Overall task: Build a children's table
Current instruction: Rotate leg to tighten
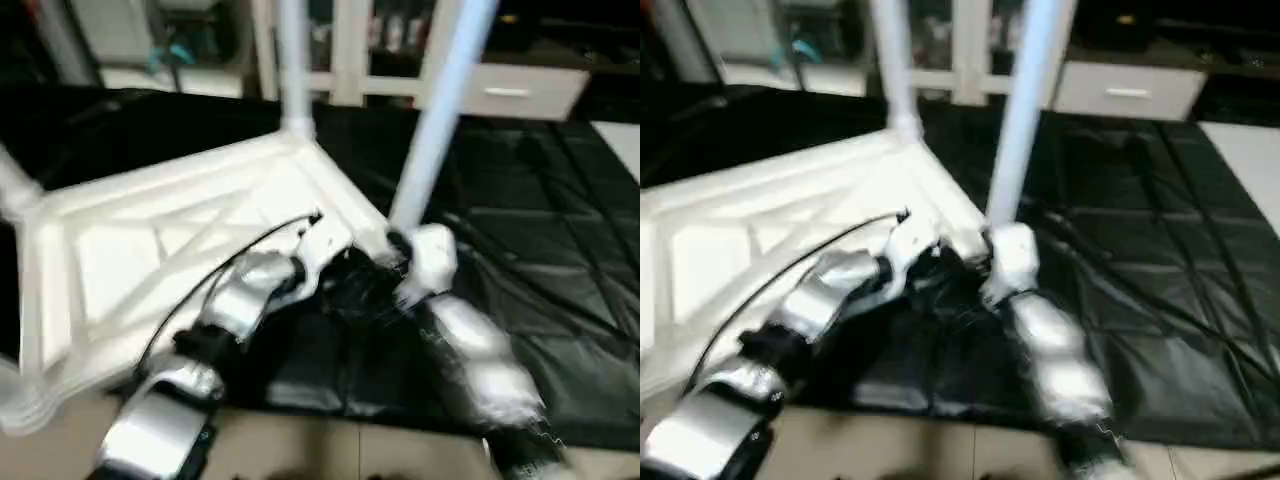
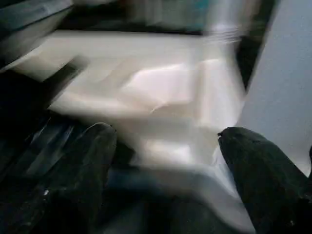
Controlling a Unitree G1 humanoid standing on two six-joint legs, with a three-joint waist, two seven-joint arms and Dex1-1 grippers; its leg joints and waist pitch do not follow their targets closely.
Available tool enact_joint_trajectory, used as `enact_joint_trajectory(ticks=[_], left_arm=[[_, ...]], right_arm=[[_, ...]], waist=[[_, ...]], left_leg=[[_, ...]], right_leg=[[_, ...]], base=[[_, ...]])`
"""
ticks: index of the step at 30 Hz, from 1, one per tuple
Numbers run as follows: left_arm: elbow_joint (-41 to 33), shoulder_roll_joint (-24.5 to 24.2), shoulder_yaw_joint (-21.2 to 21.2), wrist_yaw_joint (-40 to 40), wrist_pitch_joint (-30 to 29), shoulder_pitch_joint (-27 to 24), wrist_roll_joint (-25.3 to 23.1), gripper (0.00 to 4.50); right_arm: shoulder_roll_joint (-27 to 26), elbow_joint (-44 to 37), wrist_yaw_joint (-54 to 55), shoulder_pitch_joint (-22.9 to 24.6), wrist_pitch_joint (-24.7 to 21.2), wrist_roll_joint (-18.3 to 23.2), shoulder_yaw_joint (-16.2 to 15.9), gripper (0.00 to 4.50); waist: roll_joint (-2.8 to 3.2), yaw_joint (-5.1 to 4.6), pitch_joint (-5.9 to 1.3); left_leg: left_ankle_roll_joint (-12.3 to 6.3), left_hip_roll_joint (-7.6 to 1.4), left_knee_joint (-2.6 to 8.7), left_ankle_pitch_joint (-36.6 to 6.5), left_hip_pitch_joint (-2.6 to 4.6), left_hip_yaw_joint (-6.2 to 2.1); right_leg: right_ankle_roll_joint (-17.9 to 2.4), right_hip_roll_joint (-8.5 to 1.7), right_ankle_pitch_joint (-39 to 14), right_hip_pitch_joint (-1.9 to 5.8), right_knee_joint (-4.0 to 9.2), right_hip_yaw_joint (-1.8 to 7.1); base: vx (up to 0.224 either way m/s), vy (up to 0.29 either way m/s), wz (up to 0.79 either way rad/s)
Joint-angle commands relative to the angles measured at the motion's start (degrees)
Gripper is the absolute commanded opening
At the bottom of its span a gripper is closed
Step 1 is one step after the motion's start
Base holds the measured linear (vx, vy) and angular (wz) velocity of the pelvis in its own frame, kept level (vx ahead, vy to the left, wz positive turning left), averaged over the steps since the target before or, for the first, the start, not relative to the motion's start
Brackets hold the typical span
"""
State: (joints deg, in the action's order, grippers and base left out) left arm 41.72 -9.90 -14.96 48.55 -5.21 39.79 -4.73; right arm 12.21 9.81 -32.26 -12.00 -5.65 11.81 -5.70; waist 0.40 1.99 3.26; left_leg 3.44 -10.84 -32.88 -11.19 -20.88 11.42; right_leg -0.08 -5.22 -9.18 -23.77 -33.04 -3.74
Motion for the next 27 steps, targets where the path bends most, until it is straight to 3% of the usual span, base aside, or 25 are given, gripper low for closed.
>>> enact_joint_trajectory(ticks=[1, 2, 5, 7, 8, 9, 11, 16, 19, 20, 25, 27], left_arm=[[1.9, -1.6, -1.9, 5.7, -0.2, -2.7, 0.1, 0.00], [1.9, -1.7, -2.0, 6.0, -0.2, -2.8, 0.1, 0.00], [0.6, -3.4, -3.1, 10.4, 0.0, -3.5, 0.3, 0.00], [-3.6, -6.6, -5.4, 18.6, -0.2, -5.3, 1.4, 0.00], [-4.2, -7.1, -5.7, 19.7, -0.3, -5.6, 1.6, 0.00], [-6.0, -8.8, -7.0, 23.2, -0.1, -6.1, 1.6, 0.00], [-6.8, -9.6, -7.6, 24.7, 0.1, -6.4, 1.5, 0.00], [-10.3, -11.6, -9.4, 29.0, -0.3, -7.5, 1.8, 0.00], [-11.1, -11.6, -9.4, 28.7, -0.6, -7.7, 1.9, 0.00], [-11.4, -11.6, -9.3, 28.6, -0.8, -7.7, 1.9, 0.00], [-11.2, -11.2, -9.3, 27.9, -0.7, -7.2, 1.4, 0.00], [-11.3, -11.2, -9.2, 27.9, -0.8, -7.2, 1.3, 0.00]], right_arm=[[5.1, -7.6, -7.8, 2.9, -4.4, 2.8, -2.0, 3.75], [5.5, -8.0, -8.2, 3.1, -4.6, 2.9, -2.1, 3.75], [10.2, -11.6, -12.4, 5.2, -6.5, 3.8, -2.4, 3.75], [17.2, -16.3, -17.0, 7.6, -10.8, 5.5, -1.1, 3.75], [18.1, -17.0, -17.6, 7.9, -11.5, 5.7, -0.8, 3.75], [20.9, -18.0, -19.3, 8.3, -13.8, 7.4, 1.0, 3.75], [21.6, -17.4, -19.2, 7.8, -14.2, 7.7, 2.2, 3.75], [22.0, -15.0, -17.9, 5.2, -14.4, 7.3, 4.2, 3.75], [22.2, -15.0, -18.5, 4.3, -15.0, 7.4, 2.7, 3.75], [22.2, -15.0, -18.7, 3.8, -15.3, 7.0, 1.9, 3.75], [19.9, -10.1, -19.8, 0.3, -13.1, 2.2, -3.5, 3.75], [19.8, -9.7, -20.1, 0.1, -13.0, 2.0, -3.9, 3.75]], waist=[[-0.85, 0.23, -2.85], [-1.11, 0.47, -2.87], [-1.21, 0.33, -2.73], [-1.30, 0.49, -2.69], [-1.27, 0.78, -2.79], [-1.07, 0.72, -2.69], [-1.08, 0.77, -2.94], [-1.18, 1.04, -2.85], [-1.19, 1.31, -2.79], [-1.28, 1.38, -2.92], [-1.17, 1.08, -2.91], [-1.13, 1.35, -2.96]], left_leg=[[-6.11, -2.57, 4.09, -12.6, 0.23, -0.99], [-5.90, -2.57, 4.10, -13.3, 0.22, -1.05], [-4.94, -2.55, 4.16, -13.9, 0.08, -1.16], [-5.01, -2.71, 4.17, -13.8, 0.24, -1.20], [-5.31, -2.92, 4.14, -12.3, 0.28, -1.23], [-5.67, -2.86, 4.11, -12.0, 0.36, -1.03], [-5.78, -2.77, 3.81, -11.0, 0.38, -0.94], [-5.10, -2.74, 3.78, -10.4, 0.58, -0.84], [-5.19, -2.76, 3.71, -10.1, 0.82, -0.74], [-5.06, -2.67, 3.67, -9.6, 0.64, -0.81], [-4.37, -2.53, 3.59, -10.0, 0.69, -0.78], [-4.44, -2.60, 3.55, -9.2, 0.85, -0.75]], right_leg=[[-11.7, -3.07, -14.7, 2.93, 3.81, 2.63], [-10.7, -3.16, -16.9, 3.24, 4.10, 2.61], [-10.0, -3.33, -20.4, 2.85, 4.48, 2.61], [-10.0, -3.33, -20.2, 2.76, 4.33, 2.74], [-10.4, -3.31, -17.7, 2.99, 3.98, 2.90], [-11.3, -3.23, -16.3, 2.67, 3.90, 2.92], [-12.5, -3.25, -13.5, 2.71, 3.54, 2.82], [-13.2, -3.29, -13.1, 2.68, 3.41, 2.70], [-13.5, -3.15, -12.0, 2.58, 3.24, 2.72], [-13.5, -3.20, -11.4, 2.88, 3.10, 2.67], [-13.7, -3.18, -12.0, 2.77, 3.11, 2.62], [-14.0, -3.10, -10.4, 2.82, 2.92, 2.70]], base=[[0.000, 0.000, 0.00], [0.000, 0.000, 0.00], [0.000, 0.000, 0.00], [0.000, 0.000, 0.00], [0.000, 0.000, 0.00], [0.000, 0.000, 0.00], [0.000, 0.000, 0.00], [0.000, 0.000, 0.00], [0.000, 0.000, 0.00], [0.000, 0.000, 0.00], [0.000, 0.000, 0.00], [0.000, 0.000, 0.00]])
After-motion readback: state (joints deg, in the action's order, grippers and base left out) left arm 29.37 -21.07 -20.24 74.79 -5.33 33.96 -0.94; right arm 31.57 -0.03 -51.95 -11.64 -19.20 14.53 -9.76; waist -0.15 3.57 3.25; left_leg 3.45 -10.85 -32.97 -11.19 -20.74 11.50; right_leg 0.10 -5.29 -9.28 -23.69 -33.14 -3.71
